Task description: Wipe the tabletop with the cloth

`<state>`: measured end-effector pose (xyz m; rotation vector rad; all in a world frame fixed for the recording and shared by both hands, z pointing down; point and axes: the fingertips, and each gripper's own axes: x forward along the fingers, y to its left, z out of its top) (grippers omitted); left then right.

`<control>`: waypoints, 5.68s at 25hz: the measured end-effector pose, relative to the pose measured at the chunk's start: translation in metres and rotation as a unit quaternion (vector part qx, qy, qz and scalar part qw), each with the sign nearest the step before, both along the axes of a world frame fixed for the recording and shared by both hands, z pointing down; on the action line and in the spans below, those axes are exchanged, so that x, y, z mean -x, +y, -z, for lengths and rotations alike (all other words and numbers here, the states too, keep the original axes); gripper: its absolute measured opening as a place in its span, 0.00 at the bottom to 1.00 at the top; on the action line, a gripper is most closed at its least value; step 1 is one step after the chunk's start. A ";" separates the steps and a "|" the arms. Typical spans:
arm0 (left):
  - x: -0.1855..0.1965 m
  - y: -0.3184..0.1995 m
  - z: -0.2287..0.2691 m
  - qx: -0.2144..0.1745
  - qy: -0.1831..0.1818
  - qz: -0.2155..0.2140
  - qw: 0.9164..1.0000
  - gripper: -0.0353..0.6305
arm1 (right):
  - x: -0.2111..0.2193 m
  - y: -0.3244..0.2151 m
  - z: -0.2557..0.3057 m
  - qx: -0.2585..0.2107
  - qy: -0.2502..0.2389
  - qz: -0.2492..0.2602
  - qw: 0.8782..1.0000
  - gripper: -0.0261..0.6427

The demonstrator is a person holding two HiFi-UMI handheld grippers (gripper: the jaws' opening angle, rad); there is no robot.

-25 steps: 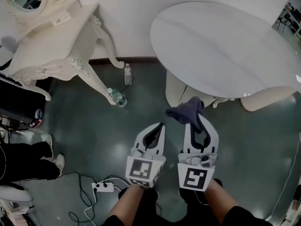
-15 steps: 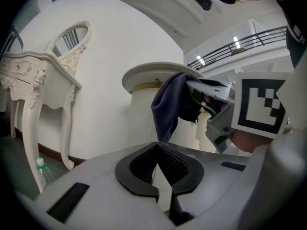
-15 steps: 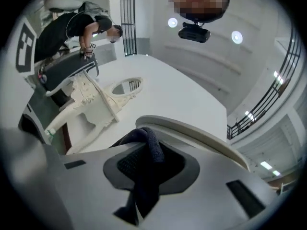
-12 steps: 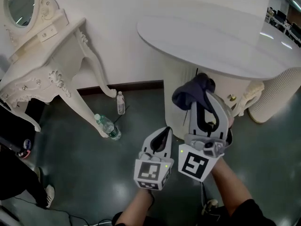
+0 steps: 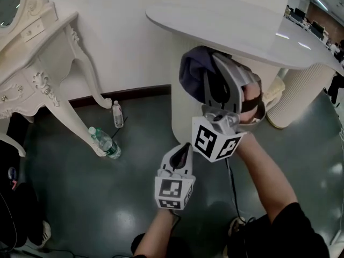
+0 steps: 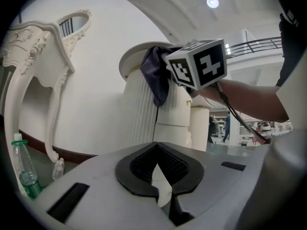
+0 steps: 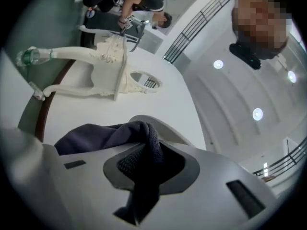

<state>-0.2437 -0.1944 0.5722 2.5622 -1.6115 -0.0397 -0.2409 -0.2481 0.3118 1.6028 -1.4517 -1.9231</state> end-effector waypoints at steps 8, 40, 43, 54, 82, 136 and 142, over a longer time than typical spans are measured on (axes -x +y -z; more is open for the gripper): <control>0.011 -0.001 -0.025 0.016 -0.030 0.001 0.999 0.06 | -0.003 -0.039 -0.028 0.047 0.044 -0.046 0.997 0.12; 0.028 0.059 -0.197 0.104 -0.056 -0.012 0.993 0.06 | 0.024 -0.067 -0.366 0.256 0.139 -0.014 0.956 0.12; 0.024 0.063 -0.216 0.110 -0.062 -0.014 0.992 0.06 | 0.022 -0.067 -0.396 0.275 0.128 -0.012 0.953 0.12; 0.021 0.074 -0.263 0.157 -0.050 -0.016 0.986 0.06 | 0.020 -0.071 -0.498 0.325 0.169 -0.018 0.930 0.12; -0.008 0.085 -0.211 0.109 -0.084 -0.054 0.989 0.06 | -0.045 -0.040 -0.466 0.243 0.299 -0.073 0.920 0.12; -0.111 0.017 -0.109 0.041 -0.149 -0.102 0.983 0.06 | -0.126 -0.014 -0.282 0.115 0.169 0.047 0.978 0.12; -0.113 0.022 -0.150 0.079 -0.149 -0.100 0.981 0.06 | -0.125 -0.025 -0.377 0.161 0.221 0.047 0.961 0.12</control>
